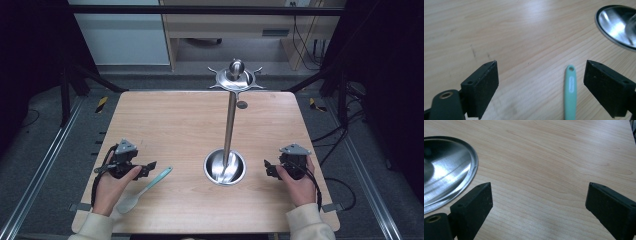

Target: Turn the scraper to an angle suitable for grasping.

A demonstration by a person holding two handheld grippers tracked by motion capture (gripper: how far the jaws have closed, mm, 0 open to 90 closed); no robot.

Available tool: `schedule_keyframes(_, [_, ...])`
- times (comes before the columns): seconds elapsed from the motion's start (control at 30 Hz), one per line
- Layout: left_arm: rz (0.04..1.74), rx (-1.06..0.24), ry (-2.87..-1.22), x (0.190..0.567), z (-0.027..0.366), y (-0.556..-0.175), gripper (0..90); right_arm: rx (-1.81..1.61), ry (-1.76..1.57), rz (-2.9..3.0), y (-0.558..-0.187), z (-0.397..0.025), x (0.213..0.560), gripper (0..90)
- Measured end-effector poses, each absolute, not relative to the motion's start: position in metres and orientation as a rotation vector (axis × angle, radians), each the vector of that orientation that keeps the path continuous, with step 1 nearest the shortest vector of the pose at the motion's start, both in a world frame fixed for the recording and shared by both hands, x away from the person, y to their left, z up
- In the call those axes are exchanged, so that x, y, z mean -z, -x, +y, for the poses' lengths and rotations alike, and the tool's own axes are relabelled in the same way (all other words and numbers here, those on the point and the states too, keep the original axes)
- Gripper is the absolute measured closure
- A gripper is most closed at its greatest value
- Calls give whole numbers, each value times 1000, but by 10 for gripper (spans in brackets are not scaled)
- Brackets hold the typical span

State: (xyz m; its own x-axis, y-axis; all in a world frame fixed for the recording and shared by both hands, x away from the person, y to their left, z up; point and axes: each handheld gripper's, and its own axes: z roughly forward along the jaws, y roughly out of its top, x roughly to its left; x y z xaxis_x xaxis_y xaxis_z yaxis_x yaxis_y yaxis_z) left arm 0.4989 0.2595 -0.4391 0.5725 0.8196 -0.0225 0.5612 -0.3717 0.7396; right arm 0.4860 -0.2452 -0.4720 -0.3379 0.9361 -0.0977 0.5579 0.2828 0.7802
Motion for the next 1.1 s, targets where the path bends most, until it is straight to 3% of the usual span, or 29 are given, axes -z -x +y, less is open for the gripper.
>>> schedule_keyframes(0.3, [1067,-476,-2211,438,231,-514,113,-872,-1342,1996,-485,-246,473,78])
schedule_keyframes(0.4, [1065,-533,-2302,442,228,-508,141,-861,-1332,2010,-486,-245,474,82])
schedule_keyframes(0.67, [1075,-561,-2322,441,226,-505,251,-850,-1335,2029,-487,-242,476,85])
schedule_keyframes(0.7, [1078,-571,-2310,440,226,-504,279,-848,-1332,2029,-488,-242,476,86])
schedule_keyframes(0.73, [1076,-578,-2307,439,227,-503,385,-848,-1332,2031,-488,-242,476,88])
schedule_keyframes(0.77, [1078,-599,-2300,437,229,-503,385,-848,-1332,2031,-488,-242,476,88])
schedule_keyframes(0.8, [1087,-624,-2289,435,230,-502,488,-851,-1333,2033,-487,-242,475,92])
schedule_keyframes(0.83, [1090,-647,-2287,434,232,-502,488,-851,-1333,2033,-487,-242,475,92])
schedule_keyframes(0.93, [1075,-628,-2293,434,236,-500,691,-864,-1326,2040,-487,-241,475,96])
schedule_keyframes(1.0, [1067,-620,-2312,437,237,-500,733,-865,-1331,2044,-487,-240,475,96])
schedule_keyframes(1.07, [1074,-609,-2331,440,238,-500,849,-857,-1329,2048,-488,-241,476,97])
schedule_keyframes(1.1, [1070,-600,-2339,441,238,-500,849,-857,-1329,2048,-488,-241,476,97])
